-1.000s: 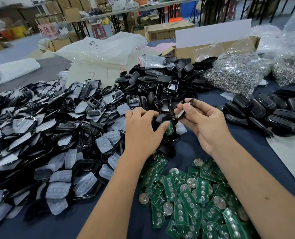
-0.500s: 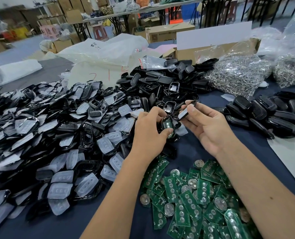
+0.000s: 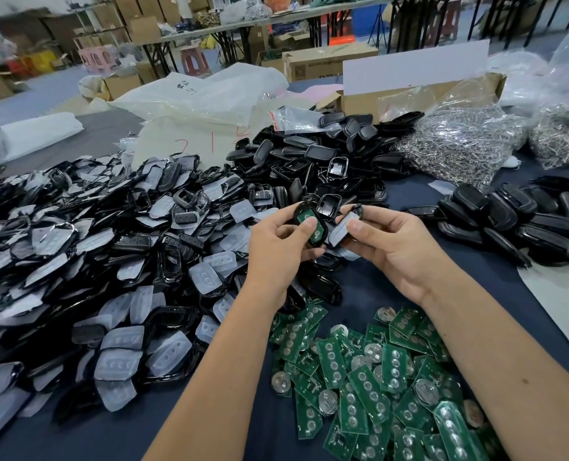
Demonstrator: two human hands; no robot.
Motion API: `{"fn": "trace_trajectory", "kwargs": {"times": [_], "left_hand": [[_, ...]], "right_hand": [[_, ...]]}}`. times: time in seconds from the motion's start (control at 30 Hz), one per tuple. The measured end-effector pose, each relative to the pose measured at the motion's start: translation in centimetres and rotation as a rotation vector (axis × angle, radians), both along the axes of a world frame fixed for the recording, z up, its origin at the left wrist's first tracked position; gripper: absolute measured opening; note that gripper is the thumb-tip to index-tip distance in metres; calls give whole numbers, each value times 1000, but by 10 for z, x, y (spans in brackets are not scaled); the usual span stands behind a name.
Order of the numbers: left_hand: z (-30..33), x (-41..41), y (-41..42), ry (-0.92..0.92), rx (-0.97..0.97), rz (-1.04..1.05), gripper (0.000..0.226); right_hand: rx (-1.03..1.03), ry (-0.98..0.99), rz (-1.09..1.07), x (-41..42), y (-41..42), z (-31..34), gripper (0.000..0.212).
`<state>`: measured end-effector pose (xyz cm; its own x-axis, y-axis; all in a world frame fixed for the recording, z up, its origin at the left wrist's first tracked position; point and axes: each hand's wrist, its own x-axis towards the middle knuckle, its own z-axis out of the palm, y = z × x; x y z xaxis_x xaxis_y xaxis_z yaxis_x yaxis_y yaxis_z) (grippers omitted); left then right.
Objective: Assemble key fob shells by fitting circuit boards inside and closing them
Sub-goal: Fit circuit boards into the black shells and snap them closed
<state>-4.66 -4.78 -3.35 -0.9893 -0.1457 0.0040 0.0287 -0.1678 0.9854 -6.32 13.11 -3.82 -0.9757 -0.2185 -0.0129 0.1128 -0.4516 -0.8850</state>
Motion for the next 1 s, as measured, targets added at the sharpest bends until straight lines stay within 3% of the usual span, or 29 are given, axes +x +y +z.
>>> {"fn": "trace_trajectory", "kwargs": {"times": [0.7, 1.0], "left_hand": [[-7, -3, -2, 27, -177, 83, 23], [-4, -1, 2, 48, -151, 32, 33]], "right_hand": [[16, 16, 0, 0, 1, 0, 37], [46, 4, -63, 0, 0, 1, 41]]}}
